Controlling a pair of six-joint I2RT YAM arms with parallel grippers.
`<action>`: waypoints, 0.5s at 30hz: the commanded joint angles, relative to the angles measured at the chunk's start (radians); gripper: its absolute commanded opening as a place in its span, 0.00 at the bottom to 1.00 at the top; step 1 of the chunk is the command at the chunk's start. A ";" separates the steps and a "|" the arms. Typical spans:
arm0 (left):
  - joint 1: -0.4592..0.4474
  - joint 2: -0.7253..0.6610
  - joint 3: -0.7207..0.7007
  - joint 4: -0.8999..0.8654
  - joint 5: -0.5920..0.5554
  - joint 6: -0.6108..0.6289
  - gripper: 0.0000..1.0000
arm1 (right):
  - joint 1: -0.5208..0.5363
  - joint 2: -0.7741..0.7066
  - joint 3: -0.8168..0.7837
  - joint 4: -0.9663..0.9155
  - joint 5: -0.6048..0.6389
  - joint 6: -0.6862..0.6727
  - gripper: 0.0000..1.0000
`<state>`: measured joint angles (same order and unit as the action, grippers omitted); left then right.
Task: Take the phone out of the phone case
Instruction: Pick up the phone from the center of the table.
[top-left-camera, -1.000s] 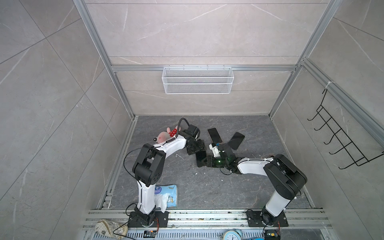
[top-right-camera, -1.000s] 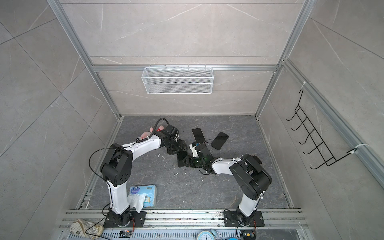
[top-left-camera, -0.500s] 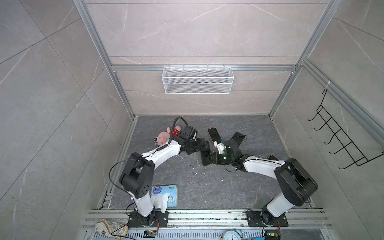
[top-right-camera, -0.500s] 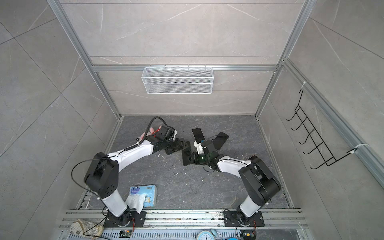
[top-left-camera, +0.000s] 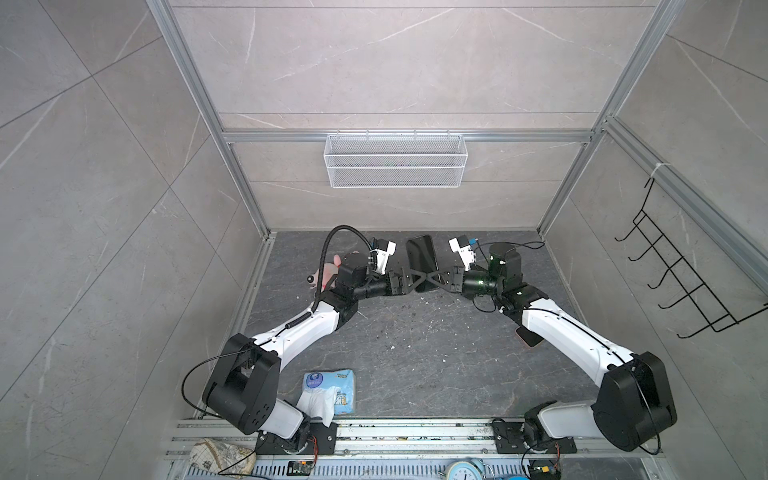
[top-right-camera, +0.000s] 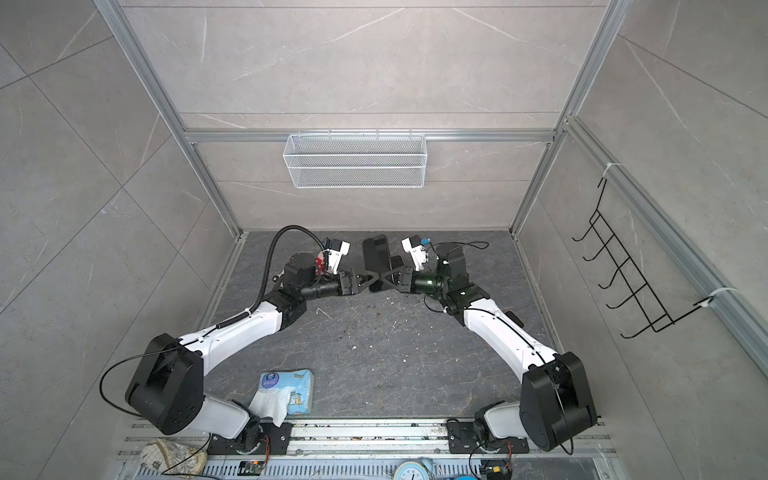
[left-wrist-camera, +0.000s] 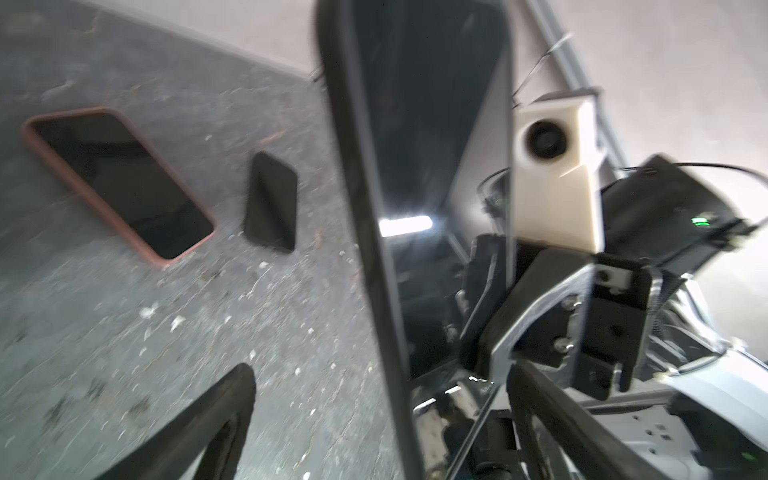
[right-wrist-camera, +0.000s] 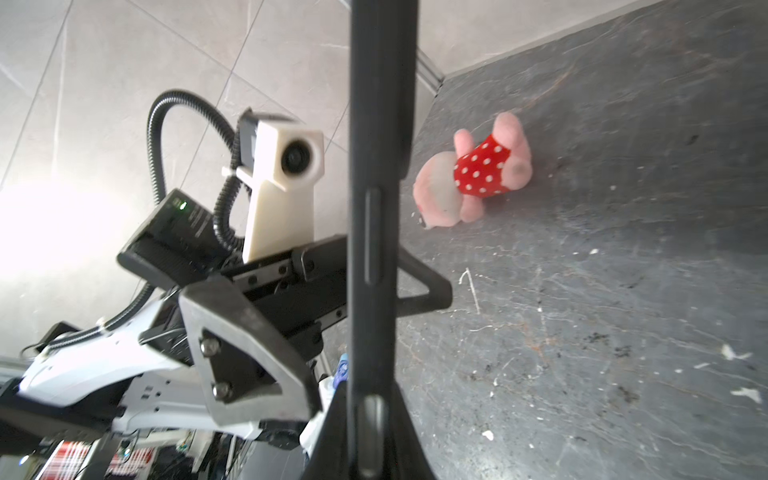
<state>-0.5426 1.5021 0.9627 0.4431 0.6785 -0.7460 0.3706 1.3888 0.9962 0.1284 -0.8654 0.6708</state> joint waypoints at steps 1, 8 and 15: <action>0.023 0.022 0.009 0.256 0.132 -0.069 0.93 | -0.007 -0.037 0.010 0.066 -0.066 0.019 0.00; 0.072 0.079 -0.002 0.501 0.205 -0.214 0.77 | -0.007 -0.047 0.003 0.120 -0.090 0.058 0.00; 0.090 0.099 0.022 0.553 0.236 -0.255 0.63 | -0.008 -0.062 -0.011 0.141 -0.098 0.070 0.00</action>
<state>-0.4530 1.5993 0.9604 0.8886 0.8616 -0.9722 0.3664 1.3735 0.9871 0.1833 -0.9325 0.7311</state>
